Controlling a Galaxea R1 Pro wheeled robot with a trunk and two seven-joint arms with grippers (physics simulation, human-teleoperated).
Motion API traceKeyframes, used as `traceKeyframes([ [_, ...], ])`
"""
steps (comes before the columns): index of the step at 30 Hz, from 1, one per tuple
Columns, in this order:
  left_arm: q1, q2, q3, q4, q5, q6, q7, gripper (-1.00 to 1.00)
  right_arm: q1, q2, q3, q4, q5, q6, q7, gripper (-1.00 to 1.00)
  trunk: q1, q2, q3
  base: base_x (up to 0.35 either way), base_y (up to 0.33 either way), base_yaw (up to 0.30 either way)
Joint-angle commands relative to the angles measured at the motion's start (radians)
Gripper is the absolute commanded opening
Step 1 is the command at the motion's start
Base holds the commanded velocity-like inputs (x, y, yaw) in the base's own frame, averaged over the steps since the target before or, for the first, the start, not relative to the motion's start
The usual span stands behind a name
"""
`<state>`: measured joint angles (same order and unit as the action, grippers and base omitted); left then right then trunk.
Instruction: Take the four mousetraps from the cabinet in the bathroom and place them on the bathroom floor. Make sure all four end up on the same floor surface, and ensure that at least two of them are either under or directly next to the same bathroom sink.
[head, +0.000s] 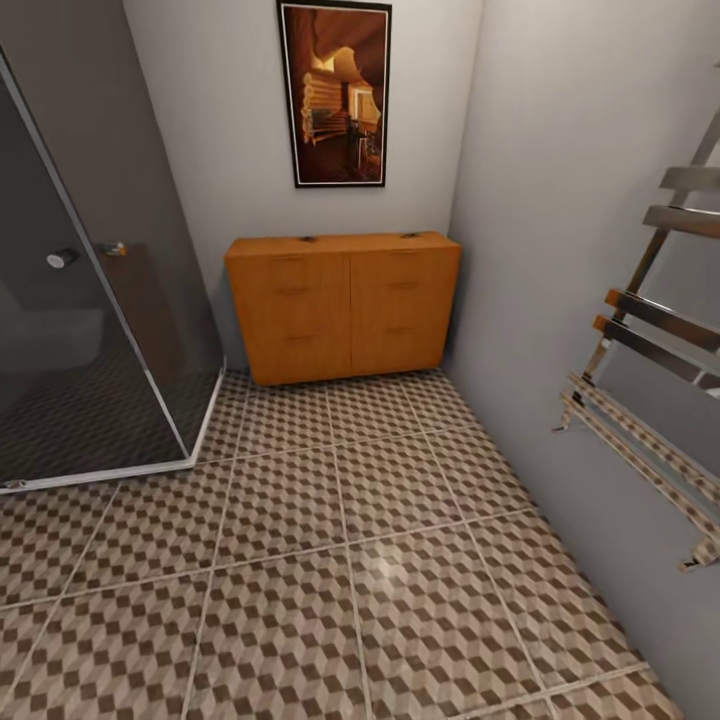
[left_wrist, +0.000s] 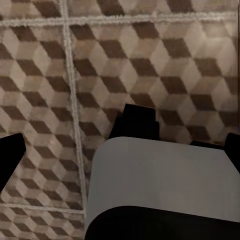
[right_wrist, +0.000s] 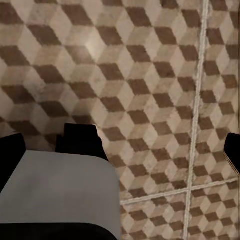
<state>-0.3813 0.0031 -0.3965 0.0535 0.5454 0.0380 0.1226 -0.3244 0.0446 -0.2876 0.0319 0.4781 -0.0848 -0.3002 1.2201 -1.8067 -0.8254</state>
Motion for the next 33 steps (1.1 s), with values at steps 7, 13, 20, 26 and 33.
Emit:
traceKeyframes([
  [7,-0.001,0.000,-0.008,0.000,0.007,0.003,0.002,1.00,-0.001,0.000,-0.008,0.003,0.008,-0.006,-0.005,1.00,0.000,0.000,-0.001,0.266,0.000,0.000],
  [13,-0.001,0.000,-0.008,0.000,0.007,0.003,0.002,1.00,-0.002,0.000,-0.008,0.003,0.008,-0.006,-0.005,1.00,0.000,0.000,-0.001,0.260,0.000,0.000],
  [20,-0.001,0.000,-0.008,0.000,0.007,0.003,0.003,1.00,-0.001,0.000,-0.008,0.003,0.008,-0.006,-0.005,1.00,0.000,0.000,-0.001,0.255,0.000,0.000],
  [26,-0.001,0.000,-0.008,0.000,0.007,0.002,0.005,1.00,-0.001,0.000,-0.008,0.003,0.008,-0.006,-0.005,1.00,0.000,0.000,-0.001,0.254,0.000,0.000],
  [33,-0.001,0.000,-0.008,0.001,0.008,0.002,0.006,1.00,-0.001,0.000,-0.008,0.003,0.008,-0.006,-0.005,1.00,0.000,0.000,-0.001,0.256,0.000,0.000],
])
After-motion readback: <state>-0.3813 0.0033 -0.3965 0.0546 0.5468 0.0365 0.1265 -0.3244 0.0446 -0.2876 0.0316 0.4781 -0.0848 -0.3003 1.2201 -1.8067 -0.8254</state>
